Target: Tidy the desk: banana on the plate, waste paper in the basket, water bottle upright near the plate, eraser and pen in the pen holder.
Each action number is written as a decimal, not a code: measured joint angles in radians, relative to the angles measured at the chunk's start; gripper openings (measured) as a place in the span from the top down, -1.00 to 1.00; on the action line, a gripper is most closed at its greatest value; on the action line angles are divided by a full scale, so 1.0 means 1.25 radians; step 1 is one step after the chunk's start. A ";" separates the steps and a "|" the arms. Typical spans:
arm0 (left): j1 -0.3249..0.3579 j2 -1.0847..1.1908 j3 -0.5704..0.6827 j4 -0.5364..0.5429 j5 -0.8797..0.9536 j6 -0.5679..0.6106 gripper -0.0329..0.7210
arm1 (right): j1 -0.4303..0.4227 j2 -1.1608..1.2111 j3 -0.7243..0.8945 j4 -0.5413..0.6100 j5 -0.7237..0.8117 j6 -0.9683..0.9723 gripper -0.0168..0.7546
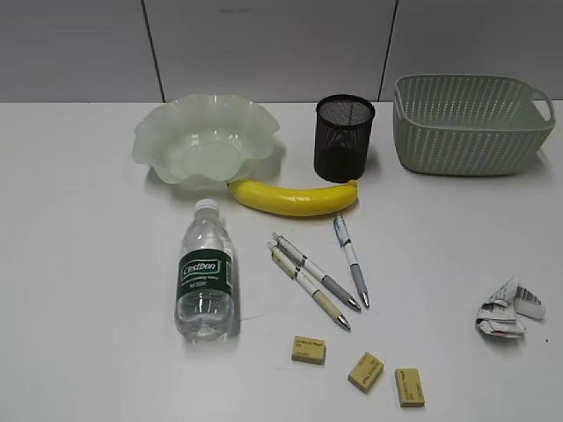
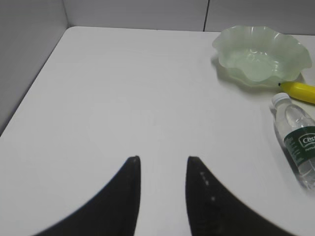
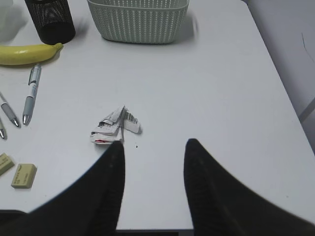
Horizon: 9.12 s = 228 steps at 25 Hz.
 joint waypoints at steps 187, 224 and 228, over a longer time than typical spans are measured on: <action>-0.154 0.000 0.001 -0.072 0.000 0.079 0.26 | 0.000 1.548 -0.755 0.053 -0.686 -0.088 -0.28; -0.393 1.479 -0.607 -0.136 -0.282 -0.118 -0.63 | 0.059 0.002 -0.039 0.088 0.134 -0.083 -0.36; -0.422 1.586 -0.671 -0.093 -0.248 -0.190 -0.63 | 0.060 0.002 -0.039 0.088 0.130 -0.083 -0.36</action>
